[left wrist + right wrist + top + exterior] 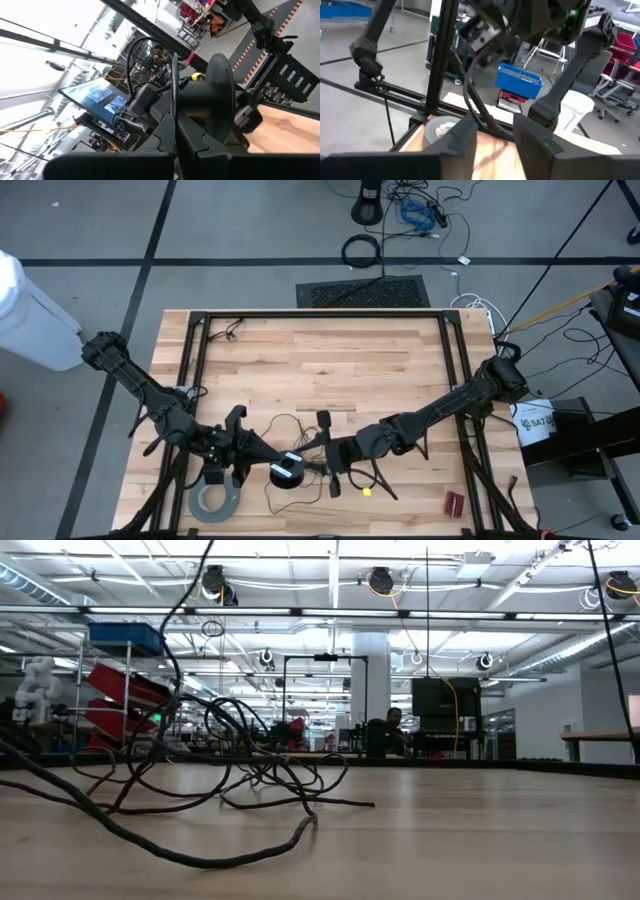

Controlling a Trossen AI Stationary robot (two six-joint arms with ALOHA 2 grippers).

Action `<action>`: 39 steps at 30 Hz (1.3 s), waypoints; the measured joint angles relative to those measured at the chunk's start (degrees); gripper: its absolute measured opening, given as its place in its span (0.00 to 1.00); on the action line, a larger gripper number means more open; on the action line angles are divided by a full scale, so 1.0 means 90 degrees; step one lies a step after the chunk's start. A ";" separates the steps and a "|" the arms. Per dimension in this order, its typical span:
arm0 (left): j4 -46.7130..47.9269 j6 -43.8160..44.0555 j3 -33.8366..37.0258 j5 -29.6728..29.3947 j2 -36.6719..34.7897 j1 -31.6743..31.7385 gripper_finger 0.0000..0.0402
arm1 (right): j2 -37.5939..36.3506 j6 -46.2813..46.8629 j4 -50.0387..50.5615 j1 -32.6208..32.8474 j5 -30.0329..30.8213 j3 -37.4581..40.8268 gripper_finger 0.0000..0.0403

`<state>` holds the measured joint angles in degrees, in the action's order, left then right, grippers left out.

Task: Coil cords
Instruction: Uncoil the black wire from the spool

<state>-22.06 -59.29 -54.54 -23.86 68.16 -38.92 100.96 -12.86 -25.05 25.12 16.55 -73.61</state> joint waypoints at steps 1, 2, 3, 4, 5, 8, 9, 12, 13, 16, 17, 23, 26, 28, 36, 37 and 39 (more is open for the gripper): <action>0.0009 0.0000 0.0000 -0.0009 0.0000 -0.0002 0.00 | -0.0004 0.0002 -0.0006 0.0001 -0.0006 0.0001 0.22; 0.0012 0.0002 0.0000 -0.0021 0.0000 -0.0007 0.00 | -0.0014 0.0000 -0.0014 0.0006 -0.0011 0.0001 0.17; 0.0008 0.0034 0.0000 -0.0022 0.0000 -0.0007 0.00 | -0.0021 -0.0001 -0.0016 0.0006 -0.0013 -0.0002 0.13; -0.0004 0.0043 0.0000 -0.0027 0.0000 -0.0007 0.00 | -0.0022 -0.0001 -0.0015 0.0008 -0.0019 -0.0002 0.08; -0.0014 0.0046 0.0000 -0.0053 0.0000 -0.0006 0.00 | -0.0024 -0.0003 0.0000 0.0012 -0.0029 -0.0002 0.04; -0.0010 0.0054 0.0000 -0.0172 0.0000 -0.0012 0.00 | -0.0022 -0.0018 0.0125 -0.0007 -0.0028 -0.0002 0.02; -0.0005 0.0079 0.0000 -0.0257 0.0000 -0.0024 0.00 | -0.0021 -0.0022 0.0151 -0.0005 -0.0026 -0.0002 0.02; -0.0003 0.0200 0.0000 -0.0630 -0.0002 -0.0056 0.00 | -0.0101 -0.0043 0.0250 -0.0007 -0.0025 -0.0001 0.01; 0.0021 0.0203 0.0000 -0.0736 -0.0007 -0.0064 0.00 | -0.0156 -0.0042 0.0302 -0.0005 -0.0027 -0.0002 0.01; 0.0033 0.0206 0.0000 -0.0891 -0.0017 -0.0066 0.00 | -0.0343 -0.0037 0.0588 0.0001 -0.0017 -0.0002 0.00; 0.0036 0.0209 0.0000 -0.0909 -0.0017 -0.0066 0.00 | -0.0404 -0.0028 0.0713 0.0016 -0.0003 -0.0002 0.00; 0.0043 0.0221 0.0000 -0.0935 -0.0017 -0.0115 0.00 | -0.0709 0.0021 0.1191 0.0130 0.0340 -0.0004 0.00; 0.0031 0.0216 0.0000 -0.0999 -0.0019 -0.0207 0.00 | -0.0862 0.0024 0.1517 0.0154 0.0403 -0.0004 0.00; 0.0038 0.0219 0.0000 -0.1057 -0.0049 -0.0287 0.00 | -0.0969 0.0040 0.1643 0.0187 0.0538 -0.0004 0.00; 0.0041 0.0221 0.0000 -0.1443 -0.0058 -0.0584 0.00 | -0.1305 0.0179 0.1941 0.0266 0.0494 -0.0004 0.00; 0.0054 0.0221 0.0000 -0.1558 -0.0058 -0.0613 0.00 | -0.1330 0.0176 0.1933 0.0293 0.0474 -0.0004 0.00; 0.0087 0.0221 0.0000 -0.1797 -0.0058 -0.0662 0.00 | -0.1407 0.0162 0.1998 0.0365 0.0455 -0.0004 0.00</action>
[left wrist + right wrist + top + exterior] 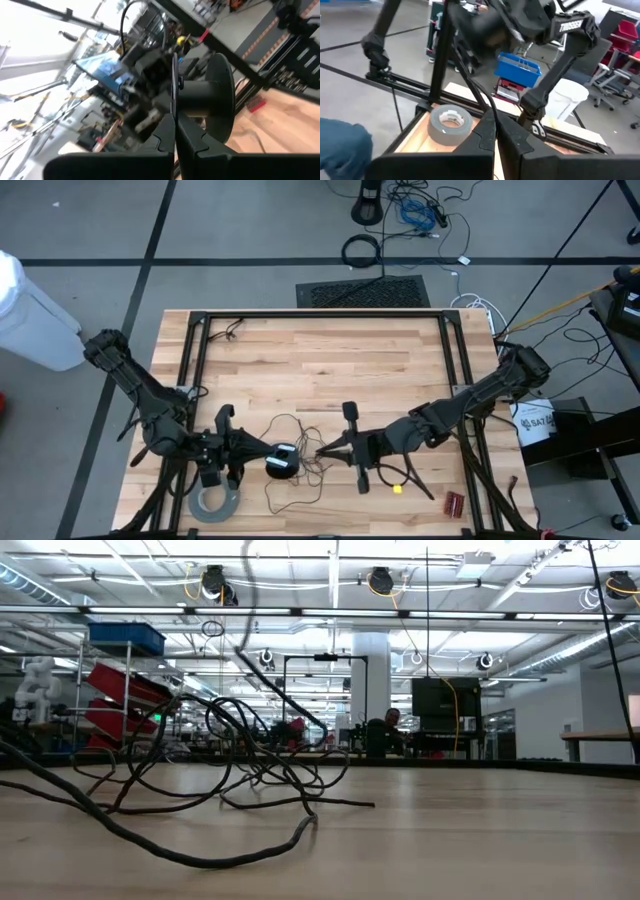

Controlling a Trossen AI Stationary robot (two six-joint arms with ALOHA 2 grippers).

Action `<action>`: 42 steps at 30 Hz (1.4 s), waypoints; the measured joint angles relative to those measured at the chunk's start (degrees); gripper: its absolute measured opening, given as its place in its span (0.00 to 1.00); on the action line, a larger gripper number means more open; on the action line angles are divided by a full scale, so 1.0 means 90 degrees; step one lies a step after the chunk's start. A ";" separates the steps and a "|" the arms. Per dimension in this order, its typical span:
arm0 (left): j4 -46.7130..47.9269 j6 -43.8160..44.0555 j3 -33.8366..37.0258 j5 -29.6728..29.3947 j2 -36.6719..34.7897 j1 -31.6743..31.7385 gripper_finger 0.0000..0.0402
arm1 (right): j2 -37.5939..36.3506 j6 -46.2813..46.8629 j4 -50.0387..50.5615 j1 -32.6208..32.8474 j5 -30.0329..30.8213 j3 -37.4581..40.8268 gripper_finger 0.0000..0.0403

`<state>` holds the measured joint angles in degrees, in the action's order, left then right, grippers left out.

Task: Coil cords
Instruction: Uncoil the black wire from the spool, then coil the black wire onto the spool

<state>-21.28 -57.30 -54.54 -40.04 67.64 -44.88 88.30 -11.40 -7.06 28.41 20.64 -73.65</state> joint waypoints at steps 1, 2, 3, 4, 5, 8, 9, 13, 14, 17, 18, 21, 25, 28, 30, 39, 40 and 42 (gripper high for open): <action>0.0030 0.0000 0.0000 -0.0140 0.0000 -0.0028 0.00 | -0.0043 0.0002 0.0004 0.0022 0.0000 0.0000 0.00; 0.0091 0.0014 0.0000 -0.0254 0.0000 -0.0054 0.00 | -0.0098 -0.0002 0.0045 0.0061 -0.0001 0.0000 0.00; 0.0151 0.0056 0.0000 -0.0369 0.0000 -0.0076 0.00 | -0.0149 -0.0003 0.0075 0.0108 0.0001 0.0000 0.00; 0.0194 0.0123 0.0000 -0.0457 0.0000 -0.0088 0.00 | -0.0207 -0.0006 0.0081 0.0146 0.0001 0.0000 0.00; 0.0253 0.0170 0.0000 -0.0554 0.0002 -0.0110 0.00 | -0.0267 -0.0012 0.0107 0.0192 0.0001 0.0000 0.00; 0.0416 0.0340 0.0000 -0.0884 0.0000 -0.0134 0.00 | -0.0440 0.0145 0.0296 0.0312 0.0000 0.0000 0.00; 0.0467 0.0434 0.0000 -0.0992 0.0000 -0.0142 0.00 | -0.0502 0.0213 0.0414 0.0361 0.0000 0.0000 0.00; 0.0520 0.0579 0.0000 -0.1272 0.0004 -0.0154 0.00 | -0.0728 0.0400 0.0997 0.0493 0.0003 0.0000 0.03; 0.0540 0.0656 0.0000 -0.1277 0.0005 -0.0154 0.00 | -0.0769 0.0477 0.1107 0.0503 0.0014 0.0000 0.05; 0.0721 0.0942 0.0000 -0.1297 0.0005 -0.0158 0.00 | -0.0836 0.0736 0.1368 0.0500 0.0070 0.0000 0.09; 0.0826 0.1081 0.0000 -0.1309 0.0005 -0.0159 0.00 | -0.0836 0.0806 0.1406 0.0500 0.0073 0.0000 0.10; 0.1279 0.1563 0.0000 -0.1350 0.0005 -0.0159 0.00 | -0.0829 0.0862 0.1444 0.0509 0.0046 0.0000 0.13; 0.1920 0.2348 0.0000 -0.1410 0.0005 -0.0156 0.00 | -0.0824 0.0591 0.1445 0.0521 0.0290 0.0000 0.15; 0.2255 0.2974 0.0000 -0.1414 0.0012 -0.0168 0.00 | -0.0716 0.0579 0.1415 0.0570 0.0731 -0.0002 0.15; 0.2428 0.3344 0.0000 -0.1419 0.0015 -0.0185 0.00 | -0.0552 0.0702 0.1421 0.0595 0.0845 -0.0002 0.15; 0.2732 0.4282 0.0000 -0.1420 0.0207 -0.0320 0.00 | 0.0148 0.1053 0.1178 0.0548 0.1053 0.0005 0.15; 0.2728 0.4322 0.0000 -0.1421 0.0244 -0.0330 0.00 | 0.0183 0.1205 0.1076 0.0546 0.1078 0.0005 0.15; 0.2723 0.4333 0.0000 -0.1434 0.0312 -0.0362 0.00 | 0.0240 0.1439 0.0893 0.0548 0.1075 0.0004 0.15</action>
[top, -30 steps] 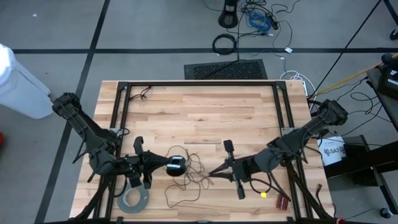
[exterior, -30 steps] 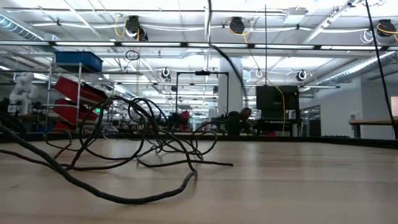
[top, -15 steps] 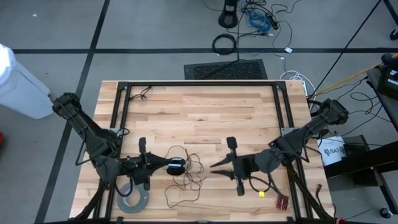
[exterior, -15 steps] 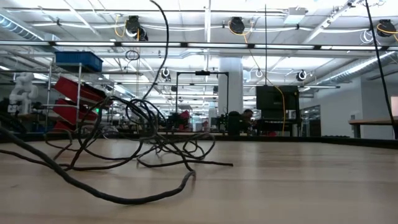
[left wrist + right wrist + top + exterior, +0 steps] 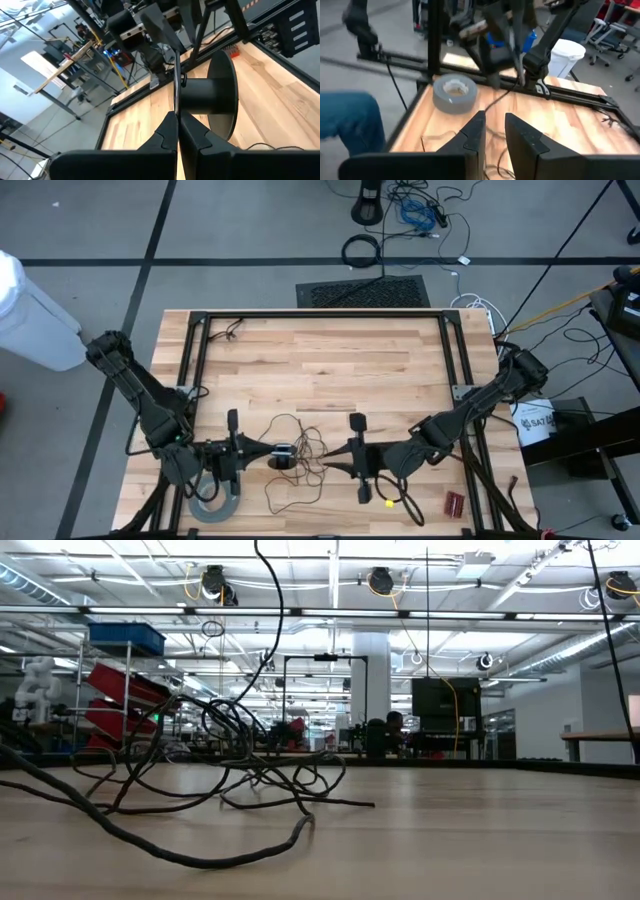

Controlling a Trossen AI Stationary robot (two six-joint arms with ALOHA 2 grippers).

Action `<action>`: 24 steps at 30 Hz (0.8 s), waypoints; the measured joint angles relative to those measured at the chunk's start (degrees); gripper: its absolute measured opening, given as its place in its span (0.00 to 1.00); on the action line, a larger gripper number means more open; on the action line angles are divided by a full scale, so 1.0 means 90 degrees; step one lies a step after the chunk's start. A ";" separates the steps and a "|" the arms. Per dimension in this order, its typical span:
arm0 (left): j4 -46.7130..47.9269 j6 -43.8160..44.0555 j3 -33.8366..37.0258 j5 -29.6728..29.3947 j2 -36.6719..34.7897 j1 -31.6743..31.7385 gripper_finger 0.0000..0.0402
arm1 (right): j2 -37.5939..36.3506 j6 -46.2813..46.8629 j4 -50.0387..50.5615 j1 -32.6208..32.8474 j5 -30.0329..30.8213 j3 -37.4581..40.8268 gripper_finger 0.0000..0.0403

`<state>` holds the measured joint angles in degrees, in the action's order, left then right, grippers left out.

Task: Coil cords
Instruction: Coil the black wire onto the spool

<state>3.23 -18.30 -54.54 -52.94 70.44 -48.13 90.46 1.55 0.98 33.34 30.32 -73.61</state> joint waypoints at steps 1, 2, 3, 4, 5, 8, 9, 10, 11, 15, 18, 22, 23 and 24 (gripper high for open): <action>-0.0005 -0.0007 0.0000 -0.0021 0.0037 -0.0013 0.00 | 0.0031 0.0074 -0.0115 0.0010 -0.0002 -0.0004 0.15; -0.0003 -0.0044 0.0000 -0.0032 0.0072 -0.0026 0.00 | 0.0043 0.0091 -0.0137 0.0050 0.0001 -0.0004 0.15; -0.0001 -0.0099 0.0000 -0.0033 0.0095 -0.0032 0.00 | 0.0045 0.0089 -0.0166 0.0079 -0.0003 -0.0002 0.15; 0.0001 -0.0134 0.0000 -0.0034 0.0119 -0.0032 0.00 | 0.0048 0.0089 -0.0248 0.0104 -0.0025 -0.0002 0.15; -0.0009 -0.0136 0.0000 -0.0035 0.0139 -0.0034 0.00 | 0.0048 0.0100 -0.0322 0.0136 -0.0028 -0.0002 0.15; -0.0020 -0.0068 0.0000 -0.0039 0.0218 -0.0074 0.00 | 0.0045 0.0119 -0.0538 0.0240 -0.0028 -0.0002 0.15; -0.0017 -0.0034 0.0000 -0.0037 0.0246 -0.0074 0.00 | 0.0045 0.0081 -0.0606 0.0271 -0.0026 -0.0002 0.15; -0.0015 -0.0017 0.0000 -0.0037 0.0270 -0.0074 0.00 | 0.0045 0.0060 -0.0674 0.0297 -0.0024 -0.0002 0.15; -0.0017 -0.0010 0.0000 -0.0039 0.0291 -0.0074 0.00 | 0.0045 0.0061 -0.0710 0.0325 -0.0021 -0.0004 0.15; -0.0035 0.0116 0.0000 -0.0041 0.0416 -0.0074 0.00 | 0.0045 0.0179 -0.0677 0.0440 -0.0019 -0.0004 0.15; -0.0153 0.0165 -0.0001 -0.0045 0.0530 -0.0074 0.00 | 0.0045 0.0371 -0.0666 0.0519 -0.0014 -0.0004 0.15; -0.0143 0.0172 -0.0002 -0.0044 0.0689 -0.0076 0.00 | 0.0056 0.0547 -0.0593 0.0604 0.0019 -0.0004 0.15; -0.0163 0.0172 -0.0002 -0.0045 0.0725 -0.0088 0.00 | 0.0084 0.0597 -0.0603 0.0607 0.0031 -0.0004 0.15; -0.0171 0.0173 -0.0002 -0.0046 0.0756 -0.0105 0.00 | 0.0116 0.0630 -0.0613 0.0621 0.0037 -0.0004 0.15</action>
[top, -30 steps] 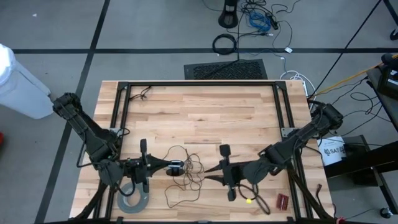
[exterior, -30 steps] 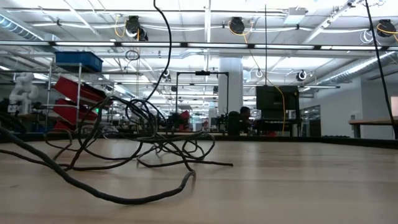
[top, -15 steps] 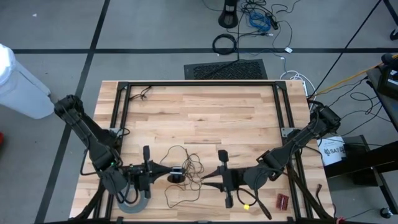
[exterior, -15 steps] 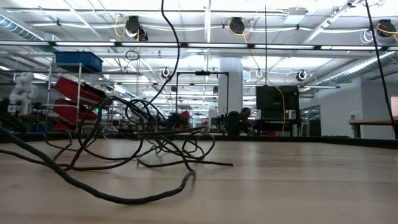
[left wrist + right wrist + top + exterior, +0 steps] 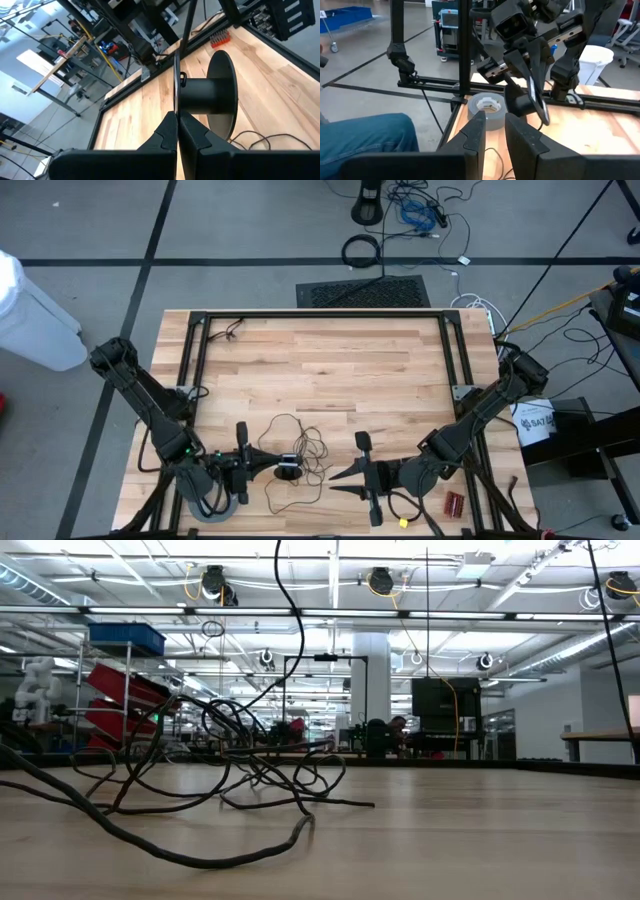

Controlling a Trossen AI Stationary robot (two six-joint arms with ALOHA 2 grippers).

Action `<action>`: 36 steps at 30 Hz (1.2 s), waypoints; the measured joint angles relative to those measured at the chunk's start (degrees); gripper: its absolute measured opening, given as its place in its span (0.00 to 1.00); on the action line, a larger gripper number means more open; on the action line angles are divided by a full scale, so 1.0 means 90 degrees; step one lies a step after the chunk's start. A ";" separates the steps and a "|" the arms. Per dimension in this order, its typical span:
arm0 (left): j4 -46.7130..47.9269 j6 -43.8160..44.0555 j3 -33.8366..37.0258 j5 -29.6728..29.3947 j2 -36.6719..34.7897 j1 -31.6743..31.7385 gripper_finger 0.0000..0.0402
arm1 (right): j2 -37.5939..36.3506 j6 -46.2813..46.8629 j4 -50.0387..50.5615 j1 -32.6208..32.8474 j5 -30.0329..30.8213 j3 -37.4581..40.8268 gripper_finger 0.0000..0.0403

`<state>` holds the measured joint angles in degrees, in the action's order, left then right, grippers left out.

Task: Coil cords
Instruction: Coil the black wire onto the spool

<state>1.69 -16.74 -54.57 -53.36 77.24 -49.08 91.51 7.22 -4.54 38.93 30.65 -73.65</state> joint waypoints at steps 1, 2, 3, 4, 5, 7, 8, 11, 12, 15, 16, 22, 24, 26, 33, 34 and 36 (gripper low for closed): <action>0.0005 0.0000 0.0000 0.0000 0.0023 -0.0011 0.00 | 0.0040 0.0013 0.0005 0.0021 0.0040 0.0000 0.15; 0.0002 0.0000 0.0000 0.0000 0.0053 -0.0017 0.00 | 0.0076 0.0024 0.0022 0.0025 0.0079 0.0000 0.15; 0.0002 -0.0001 0.0000 0.0000 0.0069 -0.0022 0.00 | 0.0113 0.0027 0.0024 0.0021 0.0111 0.0000 0.15; 0.0005 0.0002 0.0000 0.0000 0.0080 -0.0025 0.00 | 0.0132 0.0025 0.0029 0.0022 0.0111 0.0000 0.15; -0.0004 0.0013 0.0000 0.0000 0.0086 -0.0030 0.00 | 0.0149 0.0025 0.0044 0.0020 0.0114 0.0000 0.15; -0.0037 0.0051 0.0000 0.0000 0.0086 -0.0054 0.00 | 0.0195 0.0042 0.0029 0.0020 0.0125 0.0000 0.15; -0.0073 0.0053 0.0000 -0.0001 0.0086 -0.0056 0.00 | 0.0205 0.0042 0.0039 0.0020 0.0136 0.0000 0.15; -0.0137 0.0059 0.0000 -0.0003 0.0086 -0.0071 0.00 | 0.0208 0.0040 0.0043 0.0020 0.0207 0.0000 0.15; -0.0142 0.0060 0.0000 -0.0003 0.0086 -0.0078 0.00 | 0.0208 0.0029 0.0042 0.0020 0.0301 0.0000 0.15; -0.0145 0.0007 0.0000 -0.0008 0.0086 -0.0080 0.00 | 0.0208 -0.0109 0.0046 0.0014 0.0507 0.0000 0.15; -0.0142 -0.0005 0.0000 -0.0008 0.0086 -0.0080 0.00 | 0.0208 -0.0193 0.0041 0.0013 0.0557 0.0000 0.15; -0.0140 -0.0062 0.0000 -0.0252 0.0085 -0.0078 0.00 | 0.0208 -0.0483 0.0032 0.0008 0.0568 0.0000 0.15; -0.0139 -0.0062 0.0000 -0.0255 0.0084 -0.0079 0.00 | 0.0211 -0.0510 0.0033 0.0008 0.0568 0.0000 0.15; -0.0138 -0.0064 0.0000 -0.0255 0.0084 -0.0080 0.00 | 0.0241 -0.0536 -0.0022 0.0008 0.0578 0.0000 0.15; -0.0139 -0.0230 0.0000 -0.0255 0.0084 -0.0092 0.00 | 0.0343 -0.0751 -0.0057 -0.0036 0.0589 0.0000 0.15; -0.0137 -0.0234 0.0000 -0.0253 0.0084 -0.0095 0.00 | 0.0355 -0.0762 -0.0077 -0.0049 0.0590 0.0000 0.15; -0.0140 -0.0236 0.0000 -0.0253 0.0084 -0.0092 0.00 | 0.0364 -0.0821 -0.0060 -0.0060 0.0590 0.0000 0.15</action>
<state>0.43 -18.87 -54.57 -55.64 78.00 -49.91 94.78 -0.17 -5.07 38.39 35.97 -73.65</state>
